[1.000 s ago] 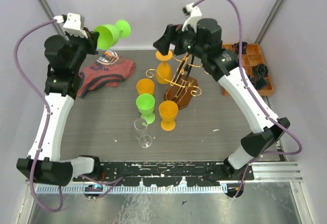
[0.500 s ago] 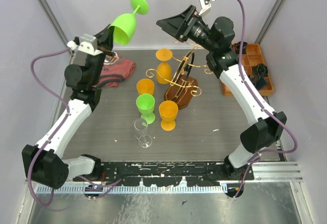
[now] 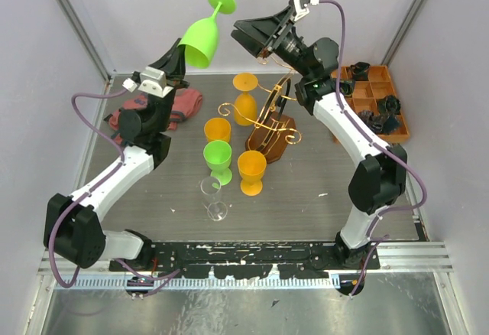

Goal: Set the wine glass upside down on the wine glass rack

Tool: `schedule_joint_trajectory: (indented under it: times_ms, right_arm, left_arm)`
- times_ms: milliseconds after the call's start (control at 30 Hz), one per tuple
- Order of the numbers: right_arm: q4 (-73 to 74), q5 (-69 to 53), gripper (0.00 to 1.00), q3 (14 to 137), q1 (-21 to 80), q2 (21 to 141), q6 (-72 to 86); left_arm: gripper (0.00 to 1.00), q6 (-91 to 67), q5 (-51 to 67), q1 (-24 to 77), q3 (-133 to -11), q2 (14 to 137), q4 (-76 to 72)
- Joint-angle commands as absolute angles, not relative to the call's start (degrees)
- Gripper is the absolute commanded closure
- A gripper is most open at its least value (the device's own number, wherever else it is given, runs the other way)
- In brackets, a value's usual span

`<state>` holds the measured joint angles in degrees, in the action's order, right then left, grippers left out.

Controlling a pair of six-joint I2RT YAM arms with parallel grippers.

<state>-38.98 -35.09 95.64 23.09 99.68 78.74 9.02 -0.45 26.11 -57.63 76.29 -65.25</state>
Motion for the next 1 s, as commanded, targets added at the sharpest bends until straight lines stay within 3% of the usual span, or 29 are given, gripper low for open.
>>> schedule_joint_trajectory:
  times_ms: [0,967]
  right_arm:
    - [-51.1,-34.32,0.19,97.39,23.13,102.2,85.15]
    - [-54.32,-31.49,0.25,106.83,24.62,112.47,82.54]
  left_arm:
    - [1.0,10.29,-1.41,26.54,-56.75,75.8,-71.84]
    - [1.0,10.11,0.84,27.15,-57.73,78.68,-72.25]
